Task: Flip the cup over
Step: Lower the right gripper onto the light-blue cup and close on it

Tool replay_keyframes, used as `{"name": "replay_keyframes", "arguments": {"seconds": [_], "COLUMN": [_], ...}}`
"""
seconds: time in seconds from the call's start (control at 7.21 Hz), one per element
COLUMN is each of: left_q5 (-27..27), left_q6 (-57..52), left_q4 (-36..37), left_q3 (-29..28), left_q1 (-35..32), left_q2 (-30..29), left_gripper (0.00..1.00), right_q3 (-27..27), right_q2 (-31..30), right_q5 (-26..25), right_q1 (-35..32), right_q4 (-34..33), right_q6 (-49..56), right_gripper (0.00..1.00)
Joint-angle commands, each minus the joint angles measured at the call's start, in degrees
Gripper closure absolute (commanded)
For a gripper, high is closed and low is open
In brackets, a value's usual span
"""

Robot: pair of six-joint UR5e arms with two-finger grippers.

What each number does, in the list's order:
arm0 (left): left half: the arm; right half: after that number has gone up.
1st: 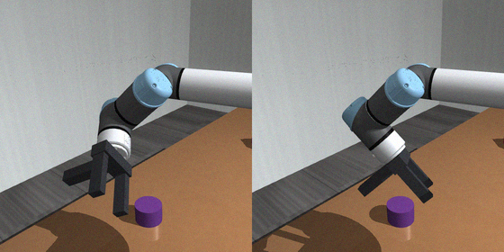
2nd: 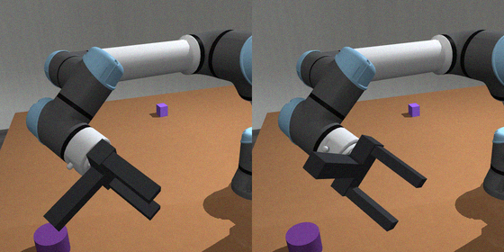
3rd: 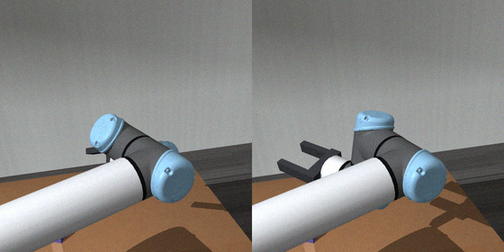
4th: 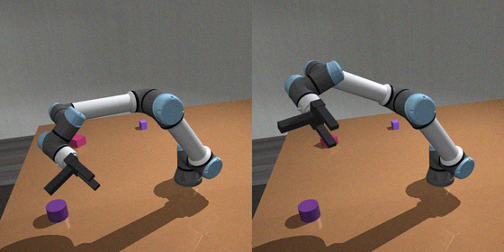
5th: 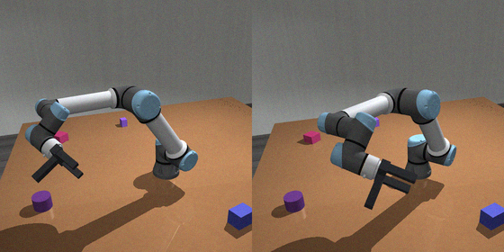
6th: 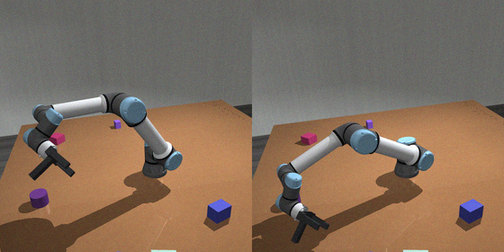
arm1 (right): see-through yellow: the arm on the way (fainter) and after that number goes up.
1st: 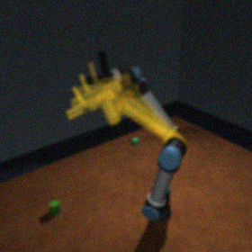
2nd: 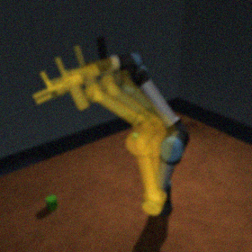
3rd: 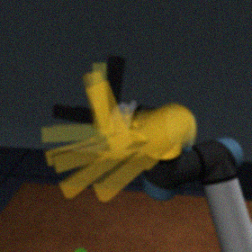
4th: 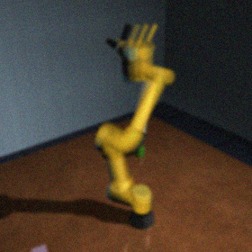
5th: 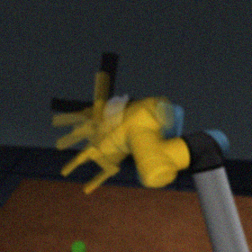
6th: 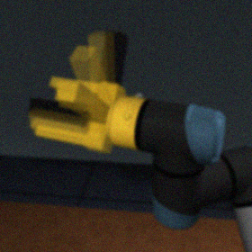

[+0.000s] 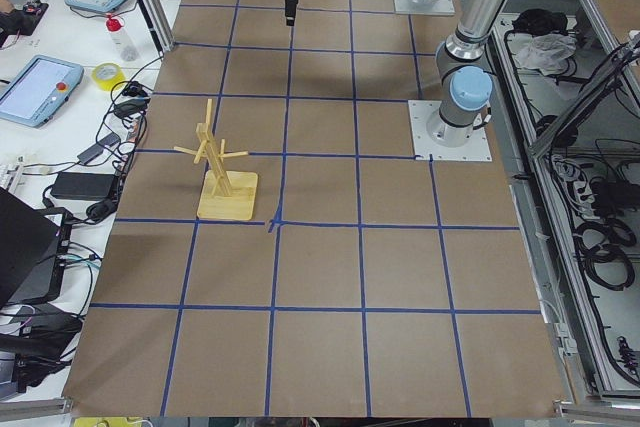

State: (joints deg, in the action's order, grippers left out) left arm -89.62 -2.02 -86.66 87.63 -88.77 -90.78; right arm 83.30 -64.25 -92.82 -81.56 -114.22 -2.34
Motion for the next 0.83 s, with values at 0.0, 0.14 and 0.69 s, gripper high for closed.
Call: {"name": "replay_keyframes", "arguments": {"seconds": [0.0, 0.14, 0.69], "left_q5": [-0.03, -0.03, -0.03], "left_q6": [0.0, 0.0, 0.0], "left_q4": [0.0, 0.0, 0.0], "left_q3": [0.0, 0.0, 0.0], "left_q1": [0.0, 0.0, 0.0], "left_q2": [0.08, -0.01, 0.08], "left_gripper": [0.0, 0.0, 0.0], "right_q3": [-0.33, -0.68, -0.95], "right_q2": [5.26, 6.67, 9.13], "right_q5": [-0.35, -0.26, -0.52], "right_q1": [0.52, 1.74, 2.72], "right_q4": [-7.48, -8.73, -11.01], "right_q6": [0.58, 0.84, 1.02], "right_gripper": [0.0, 0.0, 0.0]}}
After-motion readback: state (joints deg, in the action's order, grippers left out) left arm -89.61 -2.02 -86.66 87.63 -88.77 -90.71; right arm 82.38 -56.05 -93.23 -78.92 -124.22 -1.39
